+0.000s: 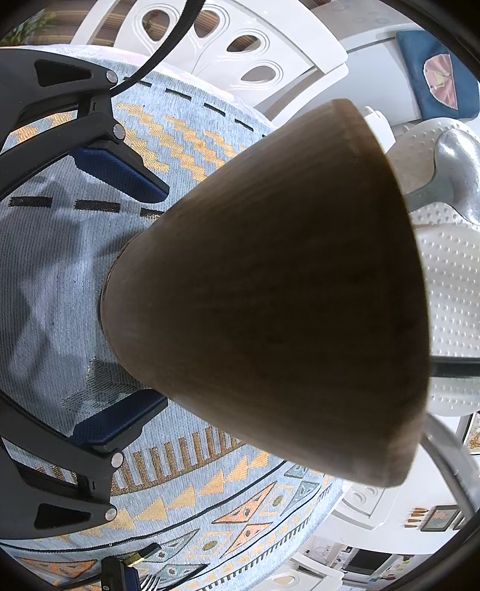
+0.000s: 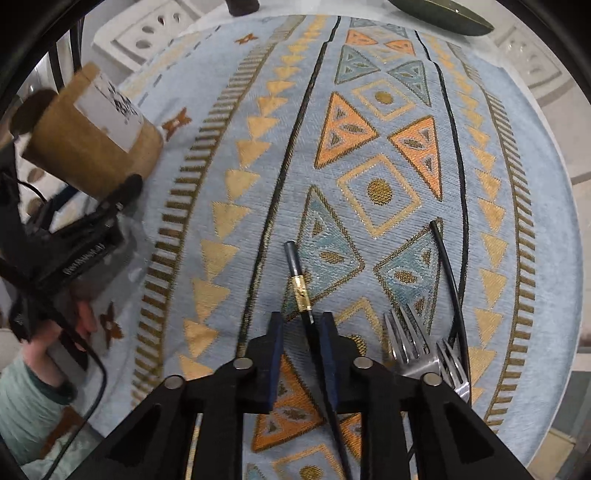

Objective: Organize utensils
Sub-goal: 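Grasp another black chopstick with the right tool and lift, then carry the chopstick to the wooden cup and release it inside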

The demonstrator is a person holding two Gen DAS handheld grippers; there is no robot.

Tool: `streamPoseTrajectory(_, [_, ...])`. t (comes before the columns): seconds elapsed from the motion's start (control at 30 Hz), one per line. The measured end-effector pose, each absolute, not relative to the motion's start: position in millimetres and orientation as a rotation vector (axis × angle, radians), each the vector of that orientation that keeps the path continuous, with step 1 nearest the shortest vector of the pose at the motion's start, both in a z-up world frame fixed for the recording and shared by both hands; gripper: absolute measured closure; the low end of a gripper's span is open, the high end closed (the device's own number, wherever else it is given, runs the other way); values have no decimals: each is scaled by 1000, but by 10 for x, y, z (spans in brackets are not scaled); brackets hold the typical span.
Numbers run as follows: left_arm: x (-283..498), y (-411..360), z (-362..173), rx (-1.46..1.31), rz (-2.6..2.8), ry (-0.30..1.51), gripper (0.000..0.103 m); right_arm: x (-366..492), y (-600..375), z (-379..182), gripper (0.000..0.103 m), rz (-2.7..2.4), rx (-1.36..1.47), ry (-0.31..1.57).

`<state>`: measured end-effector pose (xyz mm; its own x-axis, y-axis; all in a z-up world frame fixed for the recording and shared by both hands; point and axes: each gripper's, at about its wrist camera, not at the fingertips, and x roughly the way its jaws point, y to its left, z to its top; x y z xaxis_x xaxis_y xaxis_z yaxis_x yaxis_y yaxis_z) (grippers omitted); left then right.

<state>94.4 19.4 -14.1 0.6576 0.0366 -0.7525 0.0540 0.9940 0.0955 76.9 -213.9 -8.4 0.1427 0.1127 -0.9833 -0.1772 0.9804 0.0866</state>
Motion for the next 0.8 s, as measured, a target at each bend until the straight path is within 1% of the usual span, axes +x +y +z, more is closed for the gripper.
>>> streamPoseTrajectory(0.17, [952, 181, -163, 116, -9, 858, 1, 747, -2100, -107, 90, 203, -90, 1391])
streamPoseTrajectory(0.23, [953, 182, -163, 117, -9, 858, 1, 753, -2055, -127, 92, 204, -101, 1381])
streamPoseTrajectory(0.53, [976, 155, -179, 121, -8, 858, 1, 735, -1778, -166, 95, 200, -159, 1335])
streamPoseTrajectory(0.6, [978, 158, -192, 126, -5, 856, 1, 704, -1715, -123, 97, 196, -175, 1317])
streamPoseTrajectory(0.8, [980, 141, -203, 125, -6, 857, 1, 736, -1673, 118, 97, 226, -117, 1254])
